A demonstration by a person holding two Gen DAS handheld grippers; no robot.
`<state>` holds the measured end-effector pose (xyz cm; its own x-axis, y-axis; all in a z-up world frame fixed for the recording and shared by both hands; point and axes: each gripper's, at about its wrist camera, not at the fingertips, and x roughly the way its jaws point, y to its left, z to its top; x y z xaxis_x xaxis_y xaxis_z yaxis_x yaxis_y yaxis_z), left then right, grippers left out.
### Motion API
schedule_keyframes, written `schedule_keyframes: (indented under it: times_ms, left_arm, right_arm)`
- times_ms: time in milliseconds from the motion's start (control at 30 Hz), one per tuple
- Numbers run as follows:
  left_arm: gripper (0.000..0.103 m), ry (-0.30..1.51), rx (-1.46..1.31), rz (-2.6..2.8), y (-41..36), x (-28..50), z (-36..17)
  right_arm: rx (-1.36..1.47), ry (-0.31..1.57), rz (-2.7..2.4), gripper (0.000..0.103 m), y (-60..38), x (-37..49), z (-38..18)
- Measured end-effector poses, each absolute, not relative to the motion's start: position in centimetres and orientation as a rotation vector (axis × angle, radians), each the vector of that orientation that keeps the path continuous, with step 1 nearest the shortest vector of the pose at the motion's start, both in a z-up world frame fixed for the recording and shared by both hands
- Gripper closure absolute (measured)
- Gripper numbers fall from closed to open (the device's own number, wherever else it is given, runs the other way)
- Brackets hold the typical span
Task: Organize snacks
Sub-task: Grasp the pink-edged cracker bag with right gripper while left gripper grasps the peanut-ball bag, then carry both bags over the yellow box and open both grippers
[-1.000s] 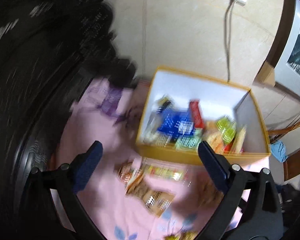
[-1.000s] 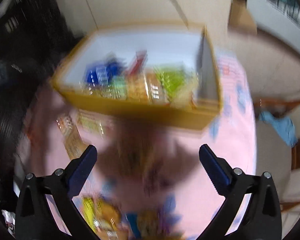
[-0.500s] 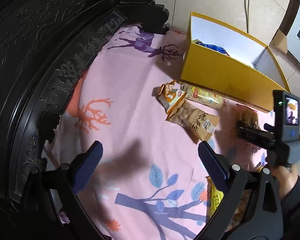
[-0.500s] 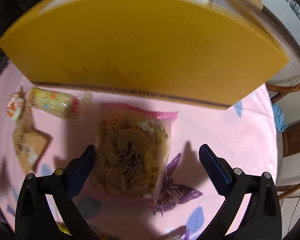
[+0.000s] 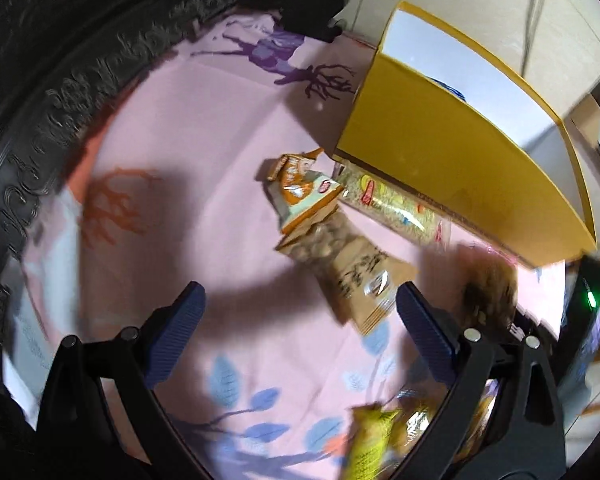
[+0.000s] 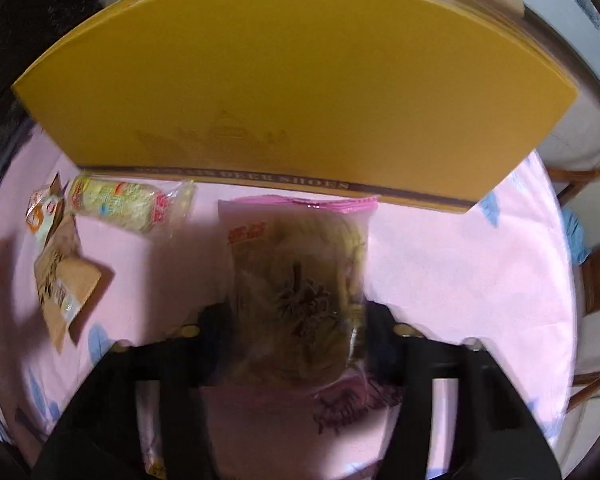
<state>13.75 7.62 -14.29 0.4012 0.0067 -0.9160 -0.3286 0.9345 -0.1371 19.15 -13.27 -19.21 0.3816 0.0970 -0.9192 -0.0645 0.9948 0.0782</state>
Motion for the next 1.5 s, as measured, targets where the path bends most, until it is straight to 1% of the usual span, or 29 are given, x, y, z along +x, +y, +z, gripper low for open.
schedule_keyframes:
  times_ms: [133,300,467,600,667,767,833,867,900,933,967,1000,1233,1400,1500]
  left_arm:
    - [0.005,1.16,-0.362,0.3,7.1,15.5,-15.8]
    - [0.005,1.193,-0.421,0.362,7.2,17.2,-17.7]
    - [0.005,1.236,-0.405,0.39,6.6,18.5,-19.4]
    - [0.005,1.266,-0.402,0.413,6.9,18.7,-20.7]
    - [0.002,1.274,-0.342,0.417,6.3,18.9,-21.0]
    - [0.003,1.269,-0.297,0.404,5.8,18.7,-21.2]
    - [0.01,1.263,-0.267,0.372,5.6,18.3,-21.0]
    - [0.022,1.254,-0.255,0.36,5.7,17.8,-20.7]
    - [0.044,1.238,-0.231,0.331,5.7,17.1,-20.2]
    - [0.059,1.232,-0.213,0.306,5.8,16.7,-20.0]
    - [0.066,1.237,-0.2,0.283,6.0,16.2,-19.8]
    - [0.068,1.248,-0.205,0.239,6.4,15.4,-19.7]
    - [0.069,1.285,-0.154,0.177,7.6,9.0,-18.9]
    - [0.069,1.244,-0.104,0.085,6.7,5.4,-15.5]
    - [0.069,1.193,-0.084,0.053,6.4,5.8,-12.8]
  right_arm:
    - [0.112,1.201,0.177,0.055,-14.9,17.8,-17.4]
    - [0.1,1.127,0.262,0.055,-16.3,14.5,-12.6]
    - [0.064,1.063,0.285,0.054,-17.0,10.7,-9.3]
    - [0.067,1.047,0.264,0.054,-18.4,8.8,-8.2]
    - [0.078,1.05,0.252,0.054,-18.4,8.1,-8.5]
    - [0.089,1.063,0.244,0.054,-18.8,8.0,-9.3]
    - [0.094,1.064,0.246,0.054,-18.7,7.7,-9.5]
    - [0.095,1.06,0.25,0.054,-18.6,7.6,-9.4]
    - [0.094,1.054,0.252,0.054,-18.5,7.5,-9.3]
    - [0.092,1.046,0.255,0.054,-18.4,7.3,-9.1]
    - [0.093,1.042,0.258,0.054,-18.4,7.2,-9.0]
    - [0.096,1.04,0.262,0.054,-18.3,7.1,-8.9]
    - [0.099,1.032,0.286,0.054,-17.9,6.4,-8.8]
    - [0.109,1.046,0.293,0.054,-17.8,6.3,-9.5]
    - [0.113,1.058,0.303,0.054,-17.5,6.8,-9.9]
